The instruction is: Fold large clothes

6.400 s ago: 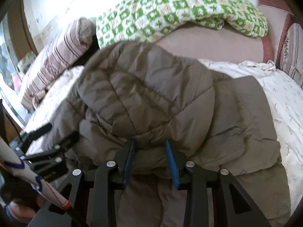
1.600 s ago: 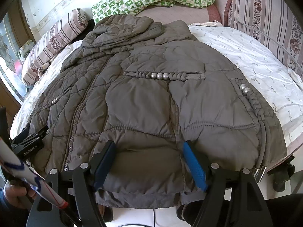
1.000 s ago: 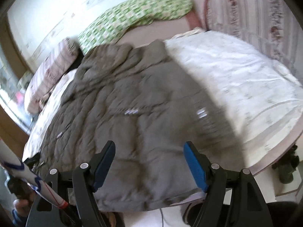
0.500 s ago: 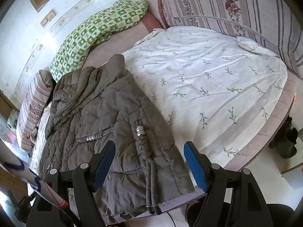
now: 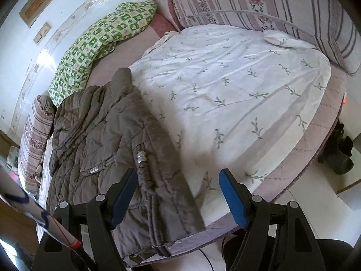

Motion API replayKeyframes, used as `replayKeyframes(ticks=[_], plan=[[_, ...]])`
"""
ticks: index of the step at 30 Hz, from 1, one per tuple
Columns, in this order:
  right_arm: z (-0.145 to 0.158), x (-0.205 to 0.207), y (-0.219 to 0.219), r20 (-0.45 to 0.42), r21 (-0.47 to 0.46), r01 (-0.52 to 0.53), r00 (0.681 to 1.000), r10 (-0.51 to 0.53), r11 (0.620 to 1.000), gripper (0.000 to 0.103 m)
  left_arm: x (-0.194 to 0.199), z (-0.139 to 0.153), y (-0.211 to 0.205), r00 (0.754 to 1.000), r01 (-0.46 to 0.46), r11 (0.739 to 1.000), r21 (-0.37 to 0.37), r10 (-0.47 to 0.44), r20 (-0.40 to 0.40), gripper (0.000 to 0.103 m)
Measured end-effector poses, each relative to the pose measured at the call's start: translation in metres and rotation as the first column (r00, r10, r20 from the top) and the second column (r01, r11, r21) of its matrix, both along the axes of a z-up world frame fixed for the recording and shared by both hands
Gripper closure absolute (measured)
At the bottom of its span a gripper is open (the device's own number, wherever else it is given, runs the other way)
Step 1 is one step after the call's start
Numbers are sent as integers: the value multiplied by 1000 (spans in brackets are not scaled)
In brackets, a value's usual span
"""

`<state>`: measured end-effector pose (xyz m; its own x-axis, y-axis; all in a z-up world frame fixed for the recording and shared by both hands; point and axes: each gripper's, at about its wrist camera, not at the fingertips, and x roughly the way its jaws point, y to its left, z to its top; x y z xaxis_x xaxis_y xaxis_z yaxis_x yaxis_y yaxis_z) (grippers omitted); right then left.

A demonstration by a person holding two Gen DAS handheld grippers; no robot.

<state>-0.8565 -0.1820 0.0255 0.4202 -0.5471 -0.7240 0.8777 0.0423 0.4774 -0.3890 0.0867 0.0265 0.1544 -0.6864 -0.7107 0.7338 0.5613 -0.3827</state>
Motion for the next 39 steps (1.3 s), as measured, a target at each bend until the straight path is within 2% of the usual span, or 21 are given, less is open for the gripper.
replayKeyframes(ticks=[3,9,11,13,15,17,18,19,21,29,31,37,39], plan=[[-6,-5,-2,13,23,19,1000,-19,1000,24,3,-1,-1,999,-25,1000,4,25,36,33],[-20,-7,-4,100,75,10,995,-17,997,24,4,-5,-6,997,-34,999,15,33,69,33],[-21,-2,0,140,77,-28,990,17,997,24,4,-5,-6,997,-37,999,14,36,73,33],[-26,14,6,190,89,-116,977,98,989,30,3,-5,-7,996,-38,999,15,37,79,33],[-30,35,18,215,89,-193,962,171,977,30,3,-5,-7,996,-38,999,15,36,83,33],[-25,57,33,155,44,-246,959,236,968,37,3,-5,-8,995,-38,999,21,36,94,33],[-23,65,39,126,24,-265,957,260,964,55,3,-5,-9,994,-37,999,23,35,101,33],[-19,71,43,76,-3,-268,961,267,963,69,2,-5,-9,994,-37,999,27,34,108,33],[-12,71,47,55,-52,-249,966,252,967,75,1,-5,-10,992,-35,999,32,31,120,33],[-17,82,47,-53,-44,-268,963,265,963,74,-16,-11,-20,965,-45,991,124,11,261,33],[-19,83,47,-65,-36,-267,962,265,963,71,-20,-12,-22,956,-48,989,138,6,292,33],[-23,83,46,-76,-19,-264,962,262,964,68,-20,-8,-18,955,-42,992,115,6,297,33],[-23,84,45,-77,-16,-265,962,263,964,67,-15,-13,-18,963,-47,990,130,11,270,32]])
